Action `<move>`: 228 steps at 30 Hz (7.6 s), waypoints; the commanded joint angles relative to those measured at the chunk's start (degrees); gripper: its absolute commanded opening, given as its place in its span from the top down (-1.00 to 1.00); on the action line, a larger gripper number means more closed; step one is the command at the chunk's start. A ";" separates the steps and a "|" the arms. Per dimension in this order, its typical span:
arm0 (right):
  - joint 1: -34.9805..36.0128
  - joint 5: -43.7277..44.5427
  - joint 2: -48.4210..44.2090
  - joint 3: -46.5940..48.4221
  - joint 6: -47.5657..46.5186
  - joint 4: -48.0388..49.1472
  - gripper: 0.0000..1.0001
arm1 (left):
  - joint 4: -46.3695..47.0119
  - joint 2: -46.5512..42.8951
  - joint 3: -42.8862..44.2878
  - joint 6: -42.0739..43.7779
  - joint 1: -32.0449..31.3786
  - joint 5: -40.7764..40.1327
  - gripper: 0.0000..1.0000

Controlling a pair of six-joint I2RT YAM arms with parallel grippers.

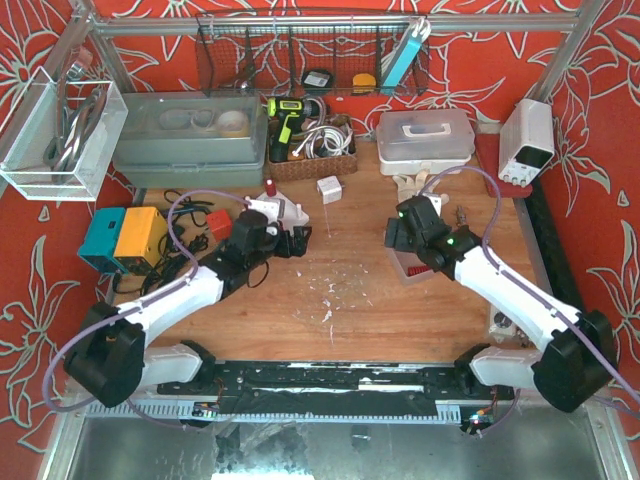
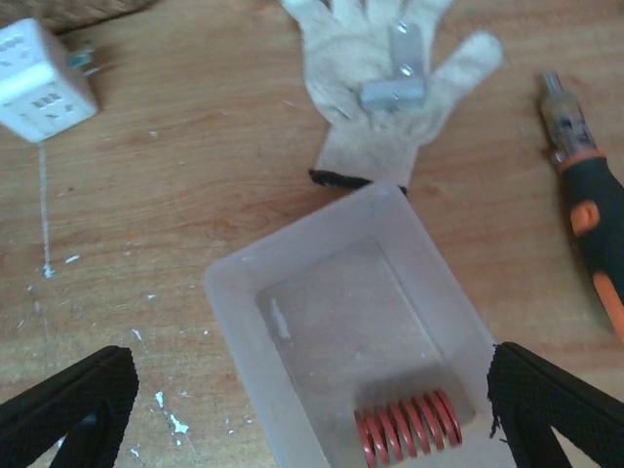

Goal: Install the large spring

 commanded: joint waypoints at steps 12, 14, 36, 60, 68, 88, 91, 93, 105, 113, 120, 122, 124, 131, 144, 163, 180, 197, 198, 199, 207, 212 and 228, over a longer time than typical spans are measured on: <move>-3.33 -2.74 15.98 16.59 40.46 -32.84 0.04 | 10.08 -12.34 -15.44 3.55 -5.56 -4.87 -1.00; -3.98 -3.53 18.76 18.07 42.34 -34.99 0.11 | 9.40 -12.83 -14.92 3.40 -5.81 -4.11 -1.00; -9.58 -14.64 36.94 25.50 47.66 -37.34 0.16 | 10.33 -15.41 -15.37 3.56 -8.01 -4.07 -1.00; -11.59 -18.65 39.37 21.49 50.88 -35.22 0.03 | 9.97 -16.09 -15.36 4.09 -8.64 -5.44 -1.00; -12.50 -19.16 41.61 19.42 52.79 -32.18 0.10 | 9.85 -16.34 -15.28 4.31 -8.81 -5.88 -1.00; -12.72 -19.77 41.00 19.00 49.04 -27.19 0.92 | 9.68 -15.98 -15.34 4.37 -9.08 -7.13 -1.00; -12.72 -19.15 38.93 18.82 46.45 -26.73 1.00 | 9.54 -16.11 -15.38 3.91 -9.08 -7.71 -1.00; -12.64 -19.01 37.37 18.41 44.19 -26.40 1.00 | 9.38 -16.42 -15.45 3.80 -9.08 -8.24 -1.00; -10.97 -15.60 19.68 14.04 28.00 -21.91 1.00 | 9.37 -17.19 -16.57 1.39 -9.08 -13.66 -1.00; -9.23 -16.88 7.49 8.79 7.93 -9.60 1.00 | 8.88 -18.92 -17.57 -1.70 -8.99 -14.19 -1.00; -1.50 -21.67 -1.57 1.25 -8.85 6.19 1.00 | 6.93 -19.11 -15.29 -7.12 -8.81 -7.46 -1.00; 2.85 -20.12 -2.84 -0.48 -13.55 9.33 1.00 | 6.27 -18.61 -13.49 -7.62 -8.81 -3.68 -1.00; 6.57 -19.46 -4.34 -2.87 -18.49 13.95 1.00 | 5.45 -17.59 -11.34 -7.64 -8.81 1.04 -0.92; 11.12 -26.40 -10.24 -14.14 -27.35 32.58 1.00 | -2.73 -12.07 -1.60 -6.91 -8.81 10.51 -0.45; 15.17 -23.76 -9.02 -21.73 -29.76 45.91 1.00 | -7.13 -7.23 6.42 -4.87 -9.41 19.09 0.11; 18.74 -20.56 -7.03 -21.05 -31.93 46.03 1.00 | -2.73 -0.60 8.23 -7.69 -11.80 26.71 -0.10; 19.14 -19.95 -6.74 -20.70 -32.86 45.34 0.98 | -4.08 -0.27 8.36 -6.86 -11.98 25.84 0.83; 18.25 4.85 -13.08 -22.63 -26.27 40.49 -0.98 | 2.13 1.06 6.46 -1.75 -11.30 -10.27 1.00; 18.12 6.14 -14.11 -23.04 -25.86 40.39 -0.98 | 2.67 1.77 6.54 -1.30 -10.89 -11.93 1.00; 17.96 7.15 -15.45 -23.40 -25.56 40.21 -0.98 | 3.16 2.65 6.83 -0.88 -10.47 -13.51 1.00; 16.96 9.68 -22.17 -27.70 -24.61 42.63 -0.98 | 4.33 12.09 11.75 2.29 -5.77 -20.18 1.00; 16.81 8.96 -23.47 -27.90 -24.34 42.08 -0.98 | 7.07 15.14 13.26 2.94 -3.52 -19.17 1.00; 16.04 9.30 -22.75 -27.25 -23.02 41.70 -0.98 | 7.36 24.99 19.05 6.01 -1.39 -17.96 1.00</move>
